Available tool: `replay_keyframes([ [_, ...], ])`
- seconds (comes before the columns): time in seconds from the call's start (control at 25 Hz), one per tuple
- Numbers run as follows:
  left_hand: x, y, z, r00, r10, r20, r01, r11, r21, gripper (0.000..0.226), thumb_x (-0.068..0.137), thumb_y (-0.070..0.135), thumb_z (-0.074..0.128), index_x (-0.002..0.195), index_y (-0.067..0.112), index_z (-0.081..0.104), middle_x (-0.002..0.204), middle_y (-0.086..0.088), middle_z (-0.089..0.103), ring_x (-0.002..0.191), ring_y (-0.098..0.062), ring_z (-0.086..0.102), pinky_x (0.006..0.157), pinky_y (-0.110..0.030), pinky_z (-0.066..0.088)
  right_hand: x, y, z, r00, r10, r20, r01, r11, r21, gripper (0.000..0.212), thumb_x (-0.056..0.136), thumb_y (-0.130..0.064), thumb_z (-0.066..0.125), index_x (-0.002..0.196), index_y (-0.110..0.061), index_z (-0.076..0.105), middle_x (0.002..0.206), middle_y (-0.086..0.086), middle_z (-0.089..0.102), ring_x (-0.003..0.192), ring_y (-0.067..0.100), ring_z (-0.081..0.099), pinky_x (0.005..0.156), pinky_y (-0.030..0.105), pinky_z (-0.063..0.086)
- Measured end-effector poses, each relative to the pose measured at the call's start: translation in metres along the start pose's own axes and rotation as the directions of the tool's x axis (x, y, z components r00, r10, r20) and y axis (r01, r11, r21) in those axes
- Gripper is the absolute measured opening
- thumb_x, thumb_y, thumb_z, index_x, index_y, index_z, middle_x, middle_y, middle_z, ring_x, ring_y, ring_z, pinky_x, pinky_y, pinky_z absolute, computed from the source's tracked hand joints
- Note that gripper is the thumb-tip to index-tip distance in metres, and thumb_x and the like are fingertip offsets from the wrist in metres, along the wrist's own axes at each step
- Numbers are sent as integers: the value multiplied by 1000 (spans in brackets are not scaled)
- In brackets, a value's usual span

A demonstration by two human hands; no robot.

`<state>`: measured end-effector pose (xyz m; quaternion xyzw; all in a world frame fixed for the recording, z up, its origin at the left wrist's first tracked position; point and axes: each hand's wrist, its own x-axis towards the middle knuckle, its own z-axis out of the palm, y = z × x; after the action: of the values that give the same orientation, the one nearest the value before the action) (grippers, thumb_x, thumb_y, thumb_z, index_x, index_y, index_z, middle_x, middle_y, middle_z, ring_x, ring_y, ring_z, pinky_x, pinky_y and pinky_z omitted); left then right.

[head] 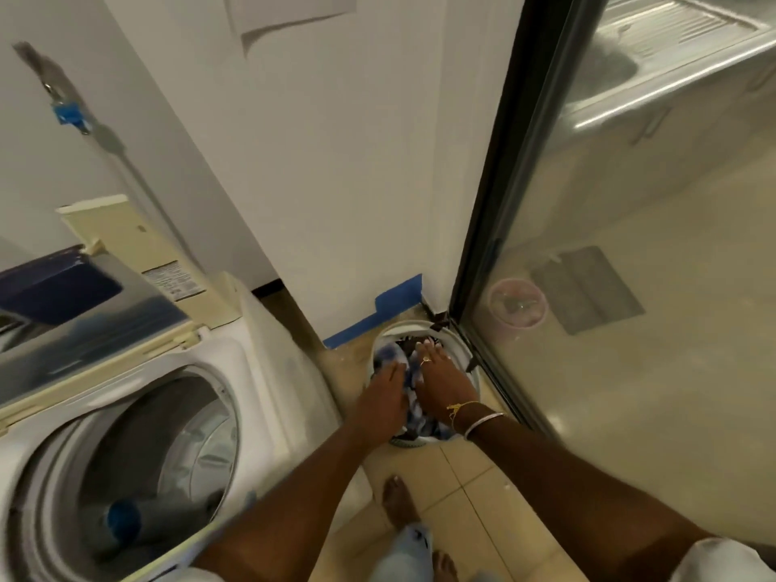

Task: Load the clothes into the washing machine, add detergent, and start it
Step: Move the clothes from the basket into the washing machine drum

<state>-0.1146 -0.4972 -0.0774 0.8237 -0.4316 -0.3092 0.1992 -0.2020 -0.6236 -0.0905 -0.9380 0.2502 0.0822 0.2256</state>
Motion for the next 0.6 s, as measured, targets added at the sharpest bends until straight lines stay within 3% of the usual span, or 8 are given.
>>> replay_keyframes([
  [0.08, 34, -11, 16, 999, -36, 14, 35, 999, 34, 54, 97, 32, 46, 143, 6, 38, 146, -15, 43, 135, -31, 43, 113, -39, 35, 23, 20, 11, 998, 54, 35, -55, 998, 37, 82, 94, -31, 59, 156, -6, 11, 163, 14, 13, 151, 26, 10, 122, 35, 10],
  [0.2, 81, -34, 44, 996, -32, 78, 25, 996, 85, 47, 95, 35, 43, 138, 17, 39, 136, -6, 51, 123, -23, 53, 102, -28, 42, 57, 52, 38, 985, 134, 106, -141, 989, 55, 75, 92, -25, 53, 155, -9, 17, 161, 14, 22, 149, 25, 19, 120, 40, 25],
  [0.32, 117, -64, 81, 988, -36, 150, 10, 986, 169, 62, 97, 29, 51, 151, 10, 28, 151, -12, 37, 134, -28, 42, 109, -35, 35, 87, 90, 75, 958, 179, 224, -194, 980, 43, 72, 94, -20, 48, 156, -8, 13, 162, 14, 17, 148, 27, 22, 118, 39, 27],
  [0.44, 150, -107, 129, 961, -141, 236, 67, 953, 297, 81, 91, 34, 58, 155, 13, 12, 159, -14, 22, 146, -30, 25, 118, -41, 28, 118, 129, 126, 909, 216, 356, -248, 968, 46, 72, 99, -24, 45, 157, -11, 5, 164, 13, 8, 149, 29, 21, 116, 41, 32],
  [0.52, 178, -136, 159, 952, -207, 224, 141, 950, 279, 85, 90, 38, 56, 156, 23, 4, 159, -14, 22, 145, -32, 27, 115, -44, 33, 138, 152, 164, 862, 257, 437, -299, 954, 29, 76, 99, -30, 45, 157, -15, -2, 165, 13, 0, 149, 33, 18, 115, 44, 32],
  [0.6, 209, -163, 188, 963, -194, 188, 138, 951, 275, 89, 89, 56, 46, 155, 32, -8, 157, -18, 24, 143, -36, 29, 111, -48, 38, 157, 171, 205, 817, 303, 490, -336, 942, -22, 87, 95, -40, 51, 156, -20, -7, 164, 15, -9, 148, 38, 17, 114, 50, 32],
])
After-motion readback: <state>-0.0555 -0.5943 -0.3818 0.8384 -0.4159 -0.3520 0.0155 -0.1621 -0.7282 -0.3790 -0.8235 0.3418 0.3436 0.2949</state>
